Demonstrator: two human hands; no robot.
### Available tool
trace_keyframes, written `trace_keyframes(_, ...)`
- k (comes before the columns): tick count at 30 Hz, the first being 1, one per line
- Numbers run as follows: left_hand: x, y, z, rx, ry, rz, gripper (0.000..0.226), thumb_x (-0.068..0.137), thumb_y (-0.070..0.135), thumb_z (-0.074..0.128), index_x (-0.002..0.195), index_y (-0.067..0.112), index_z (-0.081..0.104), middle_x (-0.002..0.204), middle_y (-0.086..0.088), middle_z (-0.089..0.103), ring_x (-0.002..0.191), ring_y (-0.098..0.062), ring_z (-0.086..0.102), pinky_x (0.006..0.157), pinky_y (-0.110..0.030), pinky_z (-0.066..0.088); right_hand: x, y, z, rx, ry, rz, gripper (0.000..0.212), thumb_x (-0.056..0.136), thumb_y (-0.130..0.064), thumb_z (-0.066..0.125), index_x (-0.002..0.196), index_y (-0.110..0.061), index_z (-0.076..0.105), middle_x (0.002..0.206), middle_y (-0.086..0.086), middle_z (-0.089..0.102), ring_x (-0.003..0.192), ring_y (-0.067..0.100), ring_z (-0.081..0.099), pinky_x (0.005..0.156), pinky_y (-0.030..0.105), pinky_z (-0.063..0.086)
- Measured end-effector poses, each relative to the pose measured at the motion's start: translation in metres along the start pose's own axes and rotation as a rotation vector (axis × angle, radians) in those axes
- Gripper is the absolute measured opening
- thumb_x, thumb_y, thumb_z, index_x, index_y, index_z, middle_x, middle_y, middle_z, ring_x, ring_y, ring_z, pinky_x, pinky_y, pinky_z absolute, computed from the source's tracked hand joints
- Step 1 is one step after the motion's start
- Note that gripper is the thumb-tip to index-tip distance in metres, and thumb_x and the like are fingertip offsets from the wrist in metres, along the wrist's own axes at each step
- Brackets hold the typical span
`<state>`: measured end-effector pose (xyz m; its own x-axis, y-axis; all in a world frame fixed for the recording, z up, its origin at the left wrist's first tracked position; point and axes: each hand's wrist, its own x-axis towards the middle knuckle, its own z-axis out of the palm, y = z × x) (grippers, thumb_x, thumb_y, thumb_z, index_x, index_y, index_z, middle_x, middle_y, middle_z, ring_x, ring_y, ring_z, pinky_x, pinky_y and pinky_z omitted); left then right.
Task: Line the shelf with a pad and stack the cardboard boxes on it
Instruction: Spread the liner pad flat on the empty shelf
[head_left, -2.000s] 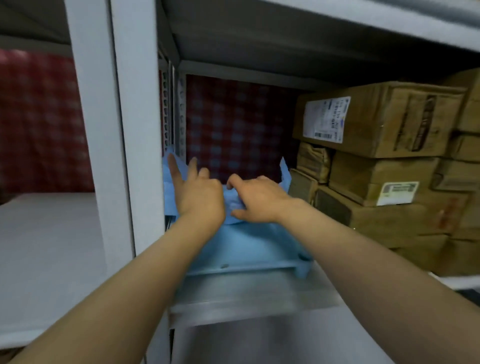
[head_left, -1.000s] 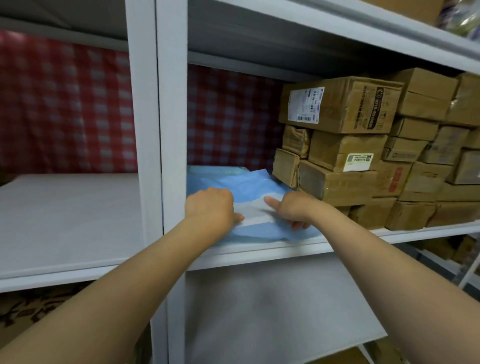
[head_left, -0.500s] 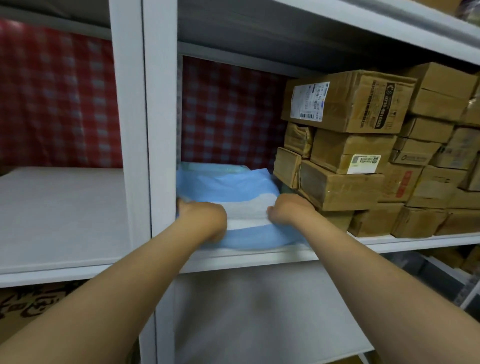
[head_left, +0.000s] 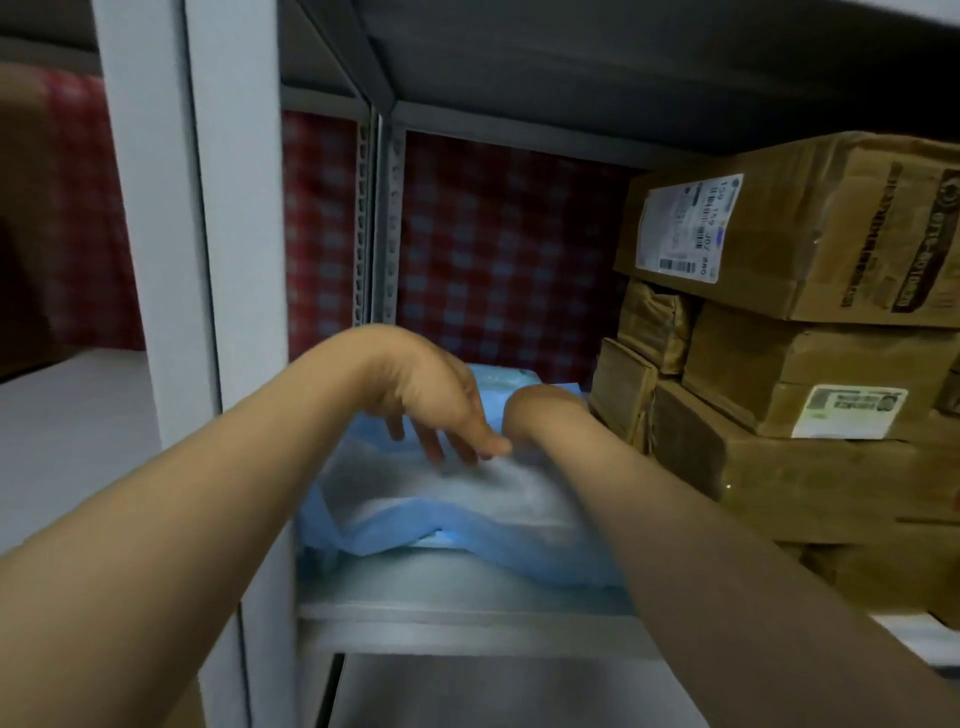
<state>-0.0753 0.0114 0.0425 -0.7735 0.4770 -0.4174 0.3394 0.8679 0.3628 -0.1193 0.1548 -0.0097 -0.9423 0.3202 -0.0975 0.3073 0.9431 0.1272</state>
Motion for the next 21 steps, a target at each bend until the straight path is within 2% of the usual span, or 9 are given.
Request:
trace_keyframes(2, 0.02, -0.001, -0.006, 0.191, 0.165, -0.11, 0.043, 0.093, 0.045, 0.061, 0.122, 0.013, 0.065, 0.128, -0.001, 0.063, 0.115, -0.022, 0.06, 0.099, -0.034, 0.044, 0.015, -0.005, -0.011, 0.121, 0.146, 0.014, 0.044, 0.091, -0.02, 0.058, 0.135, -0.014, 0.055, 0.142, 0.004, 0.052, 0.126, 0.025, 0.053, 0.088, 0.034, 0.046)
trace_keyframes(4, 0.047, -0.009, -0.001, 0.334, 0.326, -0.251, 0.05, 0.089, 0.047, 0.065, 0.119, 0.007, 0.062, 0.132, -0.006, 0.059, 0.111, -0.026, 0.059, 0.098, -0.037, 0.047, 0.025, -0.009, -0.023, 0.215, 0.246, 0.036, 0.038, 0.092, -0.013, 0.054, 0.129, -0.01, 0.06, 0.136, 0.008, 0.057, 0.121, 0.027, 0.057, 0.08, 0.034, 0.047)
trace_keyframes(6, 0.069, -0.022, 0.003, 0.248, 0.497, -0.401, 0.064, 0.087, 0.039, 0.069, 0.138, 0.009, 0.048, 0.14, -0.009, 0.049, 0.124, -0.029, 0.052, 0.103, -0.043, 0.044, 0.037, -0.012, -0.034, 0.289, 0.317, 0.052, 0.037, 0.093, -0.011, 0.051, 0.129, -0.007, 0.059, 0.137, 0.011, 0.056, 0.121, 0.028, 0.057, 0.082, 0.034, 0.048)
trace_keyframes(7, 0.074, -0.025, 0.002, 0.218, 0.594, -0.457, 0.062, 0.089, 0.032, 0.065, 0.143, 0.011, 0.042, 0.143, -0.01, 0.044, 0.129, -0.031, 0.048, 0.105, -0.045, 0.042, 0.042, -0.013, -0.039, 0.316, 0.342, 0.061, 0.039, 0.094, -0.011, 0.05, 0.133, -0.006, 0.057, 0.14, 0.012, 0.053, 0.122, 0.029, 0.056, 0.079, 0.034, 0.046)
trace_keyframes(9, 0.084, -0.03, -0.006, 0.223, 0.732, -0.541, 0.049, 0.093, 0.022, 0.056, 0.14, 0.015, 0.047, 0.141, -0.01, 0.048, 0.128, -0.031, 0.047, 0.103, -0.041, 0.036, 0.053, -0.016, -0.048, 0.349, 0.373, 0.072, 0.045, 0.096, -0.011, 0.049, 0.141, -0.003, 0.047, 0.148, 0.015, 0.042, 0.124, 0.03, 0.053, 0.073, 0.035, 0.041)
trace_keyframes(12, 0.098, -0.027, -0.019, 0.278, 0.847, -0.553, 0.035, 0.093, 0.016, 0.055, 0.128, 0.016, 0.057, 0.125, -0.006, 0.061, 0.117, -0.027, 0.057, 0.092, -0.036, 0.038, 0.063, -0.016, -0.061, 0.379, 0.41, 0.072, 0.043, 0.099, -0.009, 0.045, 0.141, -0.002, 0.046, 0.153, 0.016, 0.029, 0.129, 0.032, 0.048, 0.084, 0.036, 0.046)
trace_keyframes(14, 0.11, -0.023, -0.033, 0.324, 0.921, -0.53, 0.033, 0.093, 0.014, 0.055, 0.126, 0.014, 0.058, 0.121, -0.006, 0.063, 0.113, -0.027, 0.061, 0.081, -0.033, 0.04, 0.072, -0.013, -0.07, 0.41, 0.401, 0.066, 0.045, 0.098, -0.013, 0.048, 0.142, -0.006, 0.045, 0.152, 0.015, 0.031, 0.134, 0.03, 0.043, 0.095, 0.038, 0.047)
trace_keyframes(16, 0.121, -0.021, -0.049, 0.346, 0.976, -0.509, 0.032, 0.095, 0.014, 0.052, 0.127, 0.014, 0.059, 0.122, -0.007, 0.064, 0.113, -0.027, 0.062, 0.075, -0.032, 0.04, 0.083, -0.008, -0.077, 0.447, 0.358, 0.073, 0.046, 0.097, -0.017, 0.052, 0.142, -0.01, 0.046, 0.151, 0.012, 0.035, 0.137, 0.028, 0.039, 0.097, 0.037, 0.046)
trace_keyframes(21, 0.154, -0.014, -0.083, 0.312, 0.975, -0.527, 0.033, 0.096, 0.011, 0.052, 0.127, 0.014, 0.061, 0.129, -0.007, 0.063, 0.119, -0.026, 0.061, 0.081, -0.032, 0.047, 0.119, -0.007, -0.07, 0.544, 0.327, 0.133, 0.047, 0.097, -0.019, 0.049, 0.143, -0.006, 0.044, 0.154, 0.011, 0.036, 0.141, 0.028, 0.034, 0.107, 0.034, 0.036)
